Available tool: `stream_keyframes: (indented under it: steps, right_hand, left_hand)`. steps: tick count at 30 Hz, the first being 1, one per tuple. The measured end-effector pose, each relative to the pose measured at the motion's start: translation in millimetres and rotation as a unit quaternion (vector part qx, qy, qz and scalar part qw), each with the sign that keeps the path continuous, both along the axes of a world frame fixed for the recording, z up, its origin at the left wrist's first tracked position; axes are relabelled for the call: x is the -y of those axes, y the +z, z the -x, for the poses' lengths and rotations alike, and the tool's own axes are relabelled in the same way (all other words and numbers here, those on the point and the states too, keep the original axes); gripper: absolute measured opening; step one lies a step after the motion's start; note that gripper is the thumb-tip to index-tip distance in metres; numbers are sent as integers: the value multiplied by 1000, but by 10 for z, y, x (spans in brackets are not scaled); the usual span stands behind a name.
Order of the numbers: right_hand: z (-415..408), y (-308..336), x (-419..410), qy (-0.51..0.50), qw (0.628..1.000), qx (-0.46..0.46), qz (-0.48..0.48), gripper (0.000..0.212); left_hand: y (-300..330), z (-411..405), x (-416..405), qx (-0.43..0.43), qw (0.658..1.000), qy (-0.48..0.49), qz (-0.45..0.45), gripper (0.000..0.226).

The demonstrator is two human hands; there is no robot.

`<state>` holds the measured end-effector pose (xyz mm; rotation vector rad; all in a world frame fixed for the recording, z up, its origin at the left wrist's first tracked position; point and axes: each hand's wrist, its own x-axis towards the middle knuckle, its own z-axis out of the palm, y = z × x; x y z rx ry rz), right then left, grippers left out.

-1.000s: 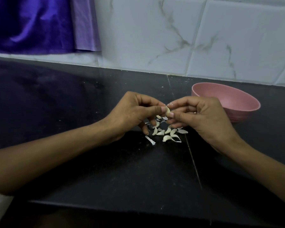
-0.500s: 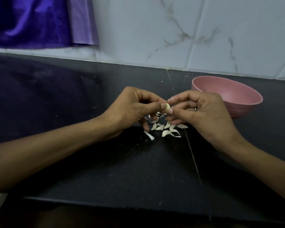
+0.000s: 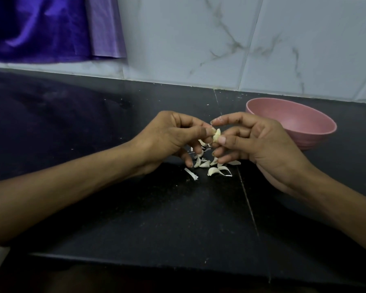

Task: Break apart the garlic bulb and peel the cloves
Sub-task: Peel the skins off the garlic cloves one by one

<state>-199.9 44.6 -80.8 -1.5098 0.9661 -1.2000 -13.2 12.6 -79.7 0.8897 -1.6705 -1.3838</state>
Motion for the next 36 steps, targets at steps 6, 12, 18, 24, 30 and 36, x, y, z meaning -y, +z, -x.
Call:
stream_keyframes:
  steps: [6, 12, 18, 24, 30, 36]
  right_hand:
    - [-3, -12, 21, -22, 1000, -2, 9, 28]
    - [32, 4, 20, -36, 999, 10, 13, 28]
    - [42, -7, 43, -55, 998, 17, 17, 25]
    - [48, -33, 49, -54, 998, 7, 15, 23]
    - [50, -33, 48, -54, 998, 0, 18, 23]
    - [49, -25, 35, -48, 999, -5, 19, 22]
  left_hand:
    - [16, -5, -3, -9, 999, -3, -34, 12]
    - [-6, -31, 22, -5, 1000, 14, -1, 13]
    - [-35, -34, 13, 28, 996, 14, 79, 16]
    - [-40, -35, 17, 51, 991, 14, 124, 15]
    - [-65, -60, 41, 93, 974, 19, 205, 11]
    - [-99, -74, 62, 151, 926, 38, 344, 17]
